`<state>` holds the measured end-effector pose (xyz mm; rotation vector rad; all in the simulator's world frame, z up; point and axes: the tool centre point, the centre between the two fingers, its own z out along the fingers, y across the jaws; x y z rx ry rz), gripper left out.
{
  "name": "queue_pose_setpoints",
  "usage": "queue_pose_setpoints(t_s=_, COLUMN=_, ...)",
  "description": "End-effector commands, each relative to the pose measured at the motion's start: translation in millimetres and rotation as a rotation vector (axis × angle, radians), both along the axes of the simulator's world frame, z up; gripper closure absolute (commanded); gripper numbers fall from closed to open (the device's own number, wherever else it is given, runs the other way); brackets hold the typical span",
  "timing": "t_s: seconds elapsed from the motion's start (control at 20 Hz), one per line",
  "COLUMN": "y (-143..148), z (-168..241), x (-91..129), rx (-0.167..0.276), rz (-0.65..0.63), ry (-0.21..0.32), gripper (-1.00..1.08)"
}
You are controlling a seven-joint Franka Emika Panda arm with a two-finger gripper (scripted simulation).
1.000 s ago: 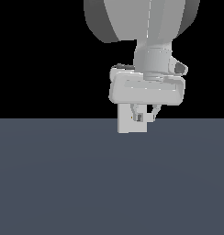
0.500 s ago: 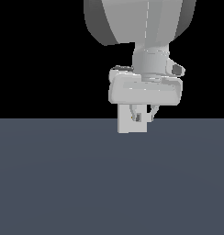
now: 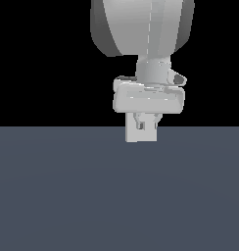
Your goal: Plug the charger into the wall socket.
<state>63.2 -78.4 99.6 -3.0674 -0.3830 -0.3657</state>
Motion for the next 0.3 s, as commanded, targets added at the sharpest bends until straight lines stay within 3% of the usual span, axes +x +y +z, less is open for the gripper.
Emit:
queue_pose_setpoints(t_s=0.0, y=1.2, z=0.2, x=5.8, rx=0.0, rz=0.0, ry=0.0, gripper=1.08)
queue_pose_setpoints(t_s=0.25, y=1.9, z=0.4, x=9.4, rx=0.0, rz=0.0, ry=-0.001, gripper=1.08)
